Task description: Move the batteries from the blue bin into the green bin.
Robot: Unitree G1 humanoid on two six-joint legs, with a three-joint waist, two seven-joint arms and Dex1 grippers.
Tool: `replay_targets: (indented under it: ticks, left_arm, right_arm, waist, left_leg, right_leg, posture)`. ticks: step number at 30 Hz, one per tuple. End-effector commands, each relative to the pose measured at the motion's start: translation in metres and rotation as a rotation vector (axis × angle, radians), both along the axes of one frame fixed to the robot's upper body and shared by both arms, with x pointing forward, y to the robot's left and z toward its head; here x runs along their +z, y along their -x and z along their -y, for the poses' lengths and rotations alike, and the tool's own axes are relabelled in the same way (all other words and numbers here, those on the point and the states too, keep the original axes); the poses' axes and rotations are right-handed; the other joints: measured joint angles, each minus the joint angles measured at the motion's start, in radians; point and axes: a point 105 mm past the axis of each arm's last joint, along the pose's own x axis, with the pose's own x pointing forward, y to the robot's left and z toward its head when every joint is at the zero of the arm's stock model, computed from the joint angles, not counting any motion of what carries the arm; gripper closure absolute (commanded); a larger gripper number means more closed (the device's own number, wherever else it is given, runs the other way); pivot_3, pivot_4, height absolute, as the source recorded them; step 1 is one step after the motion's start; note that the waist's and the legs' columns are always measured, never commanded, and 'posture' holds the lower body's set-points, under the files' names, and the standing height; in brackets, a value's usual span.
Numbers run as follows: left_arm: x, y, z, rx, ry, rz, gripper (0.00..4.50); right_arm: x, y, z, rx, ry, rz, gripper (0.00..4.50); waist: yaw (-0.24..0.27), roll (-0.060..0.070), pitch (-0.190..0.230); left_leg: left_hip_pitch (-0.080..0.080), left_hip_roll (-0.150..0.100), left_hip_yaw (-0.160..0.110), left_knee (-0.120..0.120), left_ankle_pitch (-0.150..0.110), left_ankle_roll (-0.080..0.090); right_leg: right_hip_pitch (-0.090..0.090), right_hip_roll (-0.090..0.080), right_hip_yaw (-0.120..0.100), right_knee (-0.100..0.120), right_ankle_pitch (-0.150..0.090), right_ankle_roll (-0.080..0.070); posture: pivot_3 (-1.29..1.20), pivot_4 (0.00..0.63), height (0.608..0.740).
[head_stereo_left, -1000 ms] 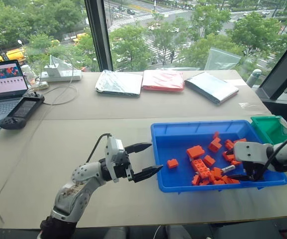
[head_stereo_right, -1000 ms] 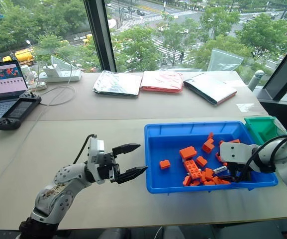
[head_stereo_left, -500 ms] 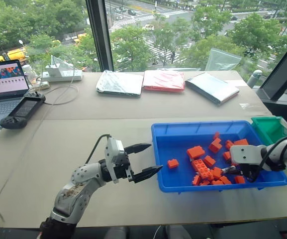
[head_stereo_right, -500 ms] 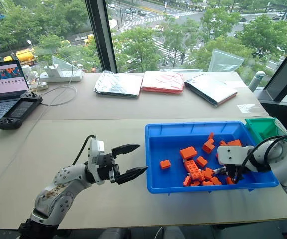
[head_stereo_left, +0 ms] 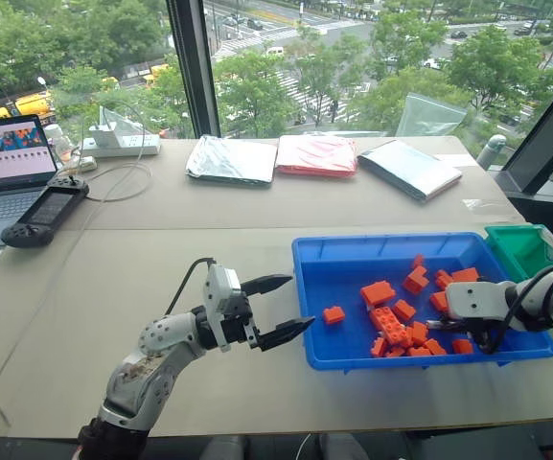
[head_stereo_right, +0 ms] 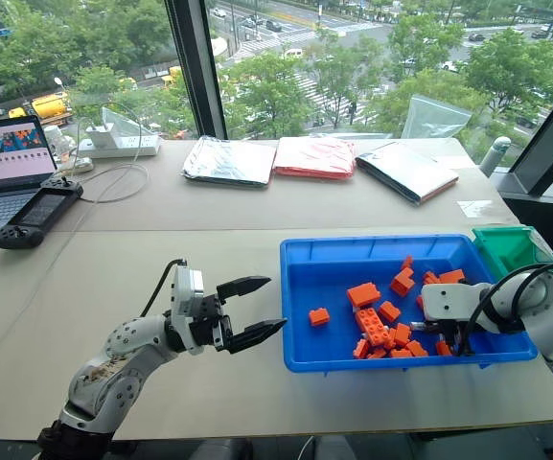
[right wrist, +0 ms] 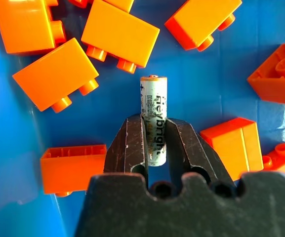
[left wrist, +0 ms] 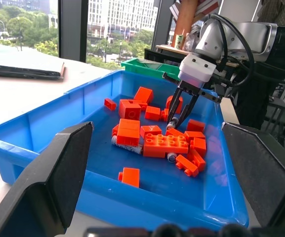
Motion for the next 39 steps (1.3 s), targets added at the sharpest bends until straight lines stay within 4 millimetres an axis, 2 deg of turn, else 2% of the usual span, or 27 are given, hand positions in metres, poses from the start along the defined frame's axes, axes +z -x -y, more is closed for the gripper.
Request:
replay_targets:
  ticks: [1, 3, 6, 11, 17, 18, 19, 23, 24, 25, 27, 28, 29, 31, 34, 35, 39]
  left_arm:
    - [0.011, 0.005, -0.001, -0.015, 0.013, 0.043, 0.00]
    - [0.012, 0.005, -0.001, -0.014, 0.012, 0.044, 0.00]
    - [0.011, 0.005, -0.002, -0.013, 0.010, 0.042, 0.00]
    - [0.011, 0.005, -0.002, -0.015, 0.006, 0.039, 0.00]
    - [0.011, 0.005, -0.001, -0.020, 0.008, 0.036, 0.00]
    - [0.011, 0.005, -0.001, -0.020, 0.008, 0.035, 0.00]
    - [0.011, 0.005, -0.001, -0.021, 0.009, 0.036, 0.00]
    - [0.011, 0.004, -0.001, -0.021, 0.010, 0.038, 0.00]
    - [0.011, 0.004, -0.001, -0.021, 0.010, 0.038, 0.00]
    - [0.011, 0.004, -0.001, -0.021, 0.011, 0.038, 0.00]
    - [0.011, 0.004, -0.001, -0.020, 0.012, 0.037, 0.00]
    - [0.011, 0.003, -0.002, -0.020, 0.013, 0.037, 0.00]
    - [0.011, 0.003, -0.002, -0.020, 0.013, 0.037, 0.00]
    - [0.011, 0.003, -0.002, -0.020, 0.013, 0.037, 0.00]
    - [0.011, 0.003, -0.001, -0.020, 0.015, 0.036, 0.00]
    - [0.010, 0.003, -0.001, -0.019, 0.016, 0.035, 0.00]
    - [0.010, 0.004, 0.000, -0.015, 0.019, 0.033, 0.00]
  right_arm:
    - [0.038, -0.009, 0.021, -0.277, -0.124, 0.205, 4.26]
    - [0.043, -0.013, 0.037, -0.419, -0.134, 0.261, 4.26]
    - [0.045, -0.015, 0.076, -0.681, -0.108, 0.346, 4.26]
    - [0.051, -0.011, 0.111, -0.959, -0.127, 0.443, 4.26]
    - [0.049, -0.013, 0.120, -1.009, -0.092, 0.469, 4.26]
    - [0.049, -0.013, 0.121, -1.007, -0.084, 0.472, 3.26]
    - [0.049, -0.014, 0.120, -1.000, -0.090, 0.469, 3.06]
    - [0.049, -0.013, 0.117, -0.981, -0.093, 0.469, 1.53]
    - [0.050, -0.013, 0.117, -0.980, -0.094, 0.473, 1.36]
    - [0.052, -0.013, 0.116, -0.969, -0.102, 0.479, 0.98]
    - [0.060, -0.016, 0.107, -0.933, -0.165, 0.496, 0.24]
    - [0.064, -0.017, 0.099, -0.892, -0.194, 0.499, 0.03]
    - [0.067, -0.020, 0.086, -0.831, -0.236, 0.484, 0.03]
    - [0.063, -0.019, 0.046, -0.660, -0.349, 0.383, 0.03]
    - [0.043, 0.004, -0.022, -0.368, -0.436, 0.148, 0.03]
    - [0.036, 0.013, -0.038, -0.294, -0.437, 0.090, 0.03]
    - [0.006, 0.033, -0.069, -0.223, -0.443, -0.092, 0.03]
  waist:
    - [0.000, 0.000, 0.000]
    - [0.001, 0.000, 0.000]
    - [0.002, 0.000, 0.000]
    - [0.001, 0.000, 0.000]
    - [-0.003, 0.001, 0.000]
    - [-0.003, 0.001, 0.000]
    - [-0.003, 0.001, 0.000]
    - [-0.002, 0.001, 0.000]
    - [-0.002, 0.001, 0.000]
    - [-0.002, 0.001, 0.000]
    - [-0.003, 0.001, 0.000]
    - [-0.003, 0.001, 0.000]
    - [-0.003, 0.001, 0.000]
    - [-0.006, 0.001, 0.000]
    - [-0.005, 0.001, 0.000]
    - [-0.002, 0.001, 0.000]
    - [0.009, 0.000, 0.000]
  left_leg:
    - [0.000, 0.000, 0.000, 0.000, 0.000, 0.000]
    - [0.000, 0.000, 0.000, 0.000, 0.000, 0.000]
    - [0.000, -0.001, 0.001, 0.000, 0.000, 0.000]
    - [-0.001, -0.002, 0.001, 0.000, 0.000, 0.000]
    - [-0.001, -0.002, 0.002, 0.000, 0.000, 0.000]
    - [-0.001, -0.002, 0.002, 0.000, 0.000, 0.000]
    - [-0.001, -0.002, 0.002, 0.000, 0.000, 0.000]
    - [-0.001, -0.002, 0.002, 0.000, 0.000, 0.000]
    - [-0.001, -0.002, 0.002, 0.000, 0.000, 0.000]
    - [-0.001, -0.002, 0.002, 0.000, 0.000, 0.000]
    - [-0.001, -0.002, 0.002, 0.000, 0.000, 0.000]
    - [-0.001, -0.002, 0.002, 0.000, 0.000, 0.000]
    - [-0.001, -0.002, 0.002, 0.000, 0.000, 0.000]
    - [-0.001, -0.001, 0.002, 0.000, 0.000, 0.000]
    - [-0.001, 0.000, 0.001, -0.001, 0.000, 0.000]
    - [-0.001, 0.001, 0.000, -0.001, 0.000, 0.000]
    - [-0.003, 0.000, -0.001, 0.000, 0.000, 0.001]
  right_leg:
    - [0.000, 0.000, 0.000, 0.000, 0.000, 0.000]
    - [0.000, 0.000, 0.000, 0.000, 0.000, 0.000]
    - [0.000, -0.001, 0.000, 0.000, 0.000, 0.000]
    - [-0.001, 0.000, 0.000, 0.000, 0.000, 0.000]
    - [-0.001, 0.000, 0.001, 0.000, 0.000, 0.000]
    - [-0.001, 0.000, 0.001, 0.000, 0.000, 0.000]
    - [-0.001, 0.000, 0.001, 0.000, 0.000, 0.000]
    - [-0.001, 0.000, 0.001, 0.000, 0.000, 0.000]
    - [-0.001, 0.000, 0.001, 0.000, 0.000, 0.000]
    - [-0.001, 0.000, 0.001, 0.000, 0.000, 0.000]
    - [-0.001, 0.000, 0.001, 0.000, 0.000, 0.000]
    - [-0.001, 0.000, 0.001, 0.000, 0.000, 0.000]
    - [-0.001, 0.000, 0.001, 0.000, 0.000, 0.000]
    - [-0.001, 0.001, 0.001, 0.000, 0.000, 0.000]
    - [-0.001, 0.002, 0.001, 0.000, 0.000, 0.000]
    - [-0.001, 0.003, 0.000, 0.000, 0.000, 0.000]
    - [0.000, 0.000, -0.001, -0.001, 0.000, 0.000]
  posture:
    - [0.00, 0.150, 0.740]
    - [0.00, 0.150, 0.740]
    - [0.00, 0.150, 0.740]
    - [0.00, 0.150, 0.740]
    - [0.00, 0.150, 0.740]
    - [0.00, 0.150, 0.740]
    - [0.00, 0.150, 0.740]
    - [0.00, 0.150, 0.740]
    - [0.00, 0.150, 0.740]
    - [0.00, 0.150, 0.740]
    - [0.00, 0.150, 0.740]
    - [0.00, 0.150, 0.740]
    - [0.00, 0.150, 0.740]
    - [0.00, 0.150, 0.740]
    - [0.00, 0.150, 0.740]
    - [0.00, 0.150, 0.740]
    - [0.00, 0.150, 0.740]
